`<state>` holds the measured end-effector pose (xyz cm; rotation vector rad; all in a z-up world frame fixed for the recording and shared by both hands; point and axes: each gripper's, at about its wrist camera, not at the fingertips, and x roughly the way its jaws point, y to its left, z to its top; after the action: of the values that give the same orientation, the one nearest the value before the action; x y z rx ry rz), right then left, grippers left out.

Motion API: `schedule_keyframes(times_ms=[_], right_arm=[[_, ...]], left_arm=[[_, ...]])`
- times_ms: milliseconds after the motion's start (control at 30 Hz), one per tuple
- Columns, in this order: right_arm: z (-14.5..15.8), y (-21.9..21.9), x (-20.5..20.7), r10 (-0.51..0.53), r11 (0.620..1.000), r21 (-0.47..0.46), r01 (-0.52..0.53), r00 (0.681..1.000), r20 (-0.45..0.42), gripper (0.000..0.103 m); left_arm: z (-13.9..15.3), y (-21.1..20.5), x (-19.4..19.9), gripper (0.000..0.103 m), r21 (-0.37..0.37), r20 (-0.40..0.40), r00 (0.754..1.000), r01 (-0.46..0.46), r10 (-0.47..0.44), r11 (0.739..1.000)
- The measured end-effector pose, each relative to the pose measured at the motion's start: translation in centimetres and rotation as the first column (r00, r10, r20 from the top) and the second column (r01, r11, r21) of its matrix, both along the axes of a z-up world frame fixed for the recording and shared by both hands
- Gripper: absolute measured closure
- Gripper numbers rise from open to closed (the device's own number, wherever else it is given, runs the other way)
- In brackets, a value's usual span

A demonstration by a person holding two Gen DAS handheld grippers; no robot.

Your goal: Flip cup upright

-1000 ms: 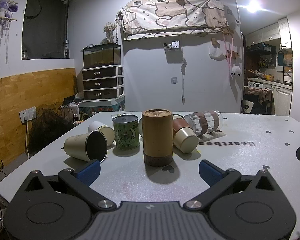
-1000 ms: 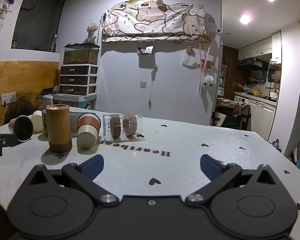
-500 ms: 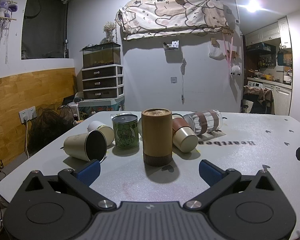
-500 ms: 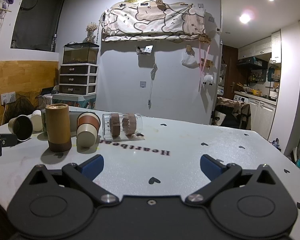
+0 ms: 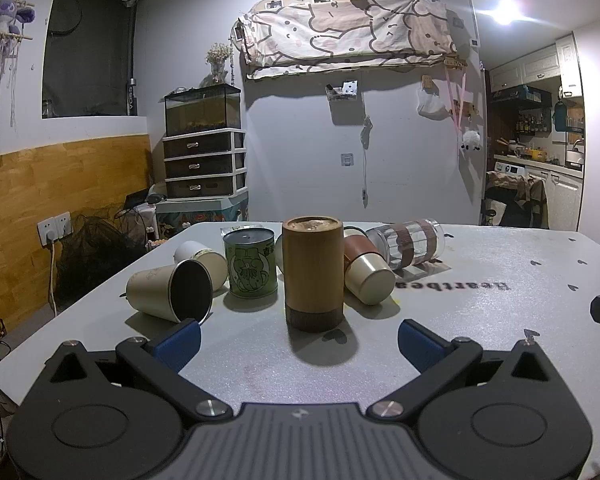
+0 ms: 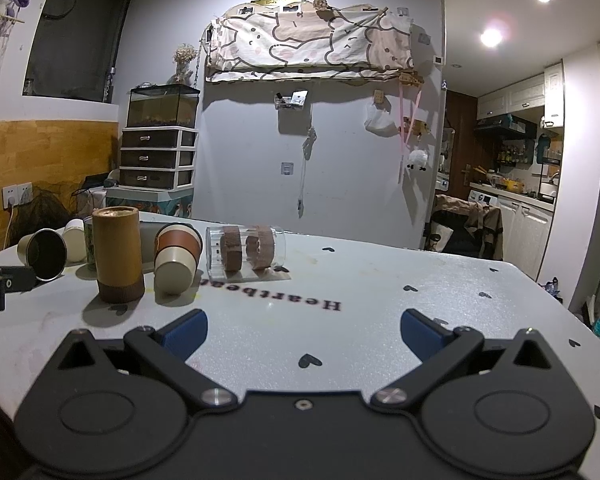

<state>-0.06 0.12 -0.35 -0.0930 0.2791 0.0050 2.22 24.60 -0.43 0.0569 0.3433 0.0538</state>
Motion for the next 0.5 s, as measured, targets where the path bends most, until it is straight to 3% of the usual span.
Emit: schedule_keyframes(times_ms=[500], right_arm=[[-1.7,1.0,0.6,0.017,1.000,0.005,-0.017,1.000,0.017,0.000]], left_arm=[[-0.2,0.4,1.3,0.000,-0.023,0.012,1.000,-0.005,0.005,1.000]])
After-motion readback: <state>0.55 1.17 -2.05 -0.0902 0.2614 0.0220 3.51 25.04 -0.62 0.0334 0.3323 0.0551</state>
